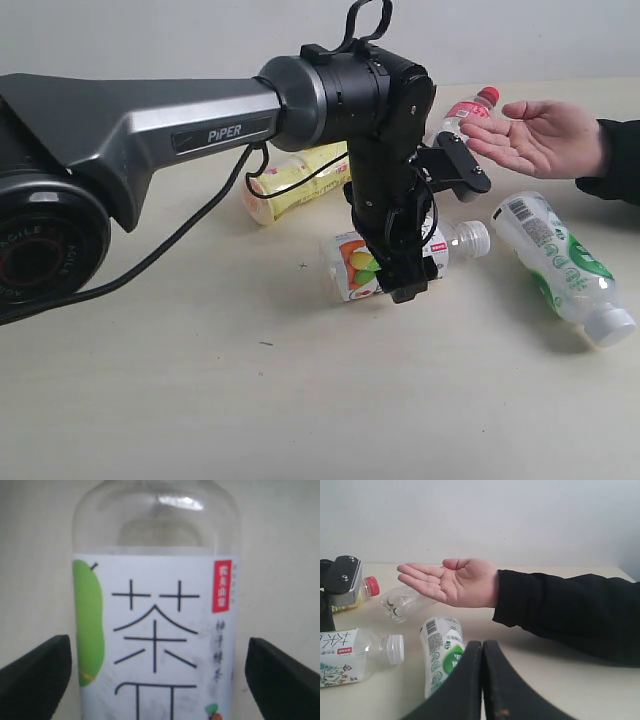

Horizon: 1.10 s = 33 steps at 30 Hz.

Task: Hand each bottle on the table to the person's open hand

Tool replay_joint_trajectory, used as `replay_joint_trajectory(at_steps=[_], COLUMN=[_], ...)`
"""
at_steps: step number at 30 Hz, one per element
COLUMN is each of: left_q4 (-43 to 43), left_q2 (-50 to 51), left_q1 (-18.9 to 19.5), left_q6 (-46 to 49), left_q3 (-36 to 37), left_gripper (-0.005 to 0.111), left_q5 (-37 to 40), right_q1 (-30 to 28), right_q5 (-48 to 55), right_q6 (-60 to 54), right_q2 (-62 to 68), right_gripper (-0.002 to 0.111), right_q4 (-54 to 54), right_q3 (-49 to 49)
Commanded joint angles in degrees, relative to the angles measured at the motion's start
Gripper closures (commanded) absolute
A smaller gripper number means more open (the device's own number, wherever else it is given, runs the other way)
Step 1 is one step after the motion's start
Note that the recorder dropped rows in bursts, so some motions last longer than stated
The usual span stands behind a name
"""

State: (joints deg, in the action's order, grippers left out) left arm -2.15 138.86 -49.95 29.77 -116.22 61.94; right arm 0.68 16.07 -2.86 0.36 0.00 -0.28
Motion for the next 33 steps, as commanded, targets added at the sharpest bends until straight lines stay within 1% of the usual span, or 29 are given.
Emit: replay_joint_trajectory(at_steps=[1,19,21,23,24,25,26,27,28,33], left_q4=[-0.2,-0.3,-0.2,-0.3,-0.3,-0.3,-0.3,-0.3,-0.1,0.0], left_q2=[-0.2,0.8,1.4,1.5,1.5,1.5,1.5,1.5,1.5,-0.5], left_q1=[0.1,0.1,0.1,0.1,0.1,0.1,0.1,0.1,0.1,0.1], left_q6=[0.1,-0.2,0.0,0.1,0.1,0.1,0.0,0.0,-0.2,-3.1], left_q3=[-0.3,-0.3,-0.3,-0.3,-0.3,-0.3,-0.3,-0.3,-0.3,-0.3], left_gripper=[0.017,0.018,0.020,0.037,0.055,0.067,0.091,0.104,0.106,0.106], left_q5=[-0.7,-0.7,-0.4,-1.2,-1.2,-1.2,-1.1,-0.8,-0.5,2.4], right_q1=[-0.2,-0.2,-0.2,-0.2,-0.2,-0.2,-0.2,-0.2,-0.2,-0.2], right_q5=[-0.7,-0.7,-0.7,-0.7,-0.7,-0.7,-0.7,-0.7,-0.7,-0.7], right_q6=[-0.1,-0.1,-0.1,-0.1,-0.1,-0.1,-0.1,-0.1,-0.1,-0.1], right_q2=[-0.4,-0.4,-0.4,-0.4,-0.4,-0.4,-0.4,-0.4,-0.4,-0.4], right_gripper=[0.108,0.108,0.108,0.108,0.108,0.108,0.108,0.108,0.108,0.108], right_q4=[-0.4,-0.4,-0.4,-0.4,-0.4,-0.4,-0.4,-0.4,-0.4,-0.4], right_q3=[0.3,0.3,0.3,0.3,0.3,0.3,0.3,0.3,0.3,0.3])
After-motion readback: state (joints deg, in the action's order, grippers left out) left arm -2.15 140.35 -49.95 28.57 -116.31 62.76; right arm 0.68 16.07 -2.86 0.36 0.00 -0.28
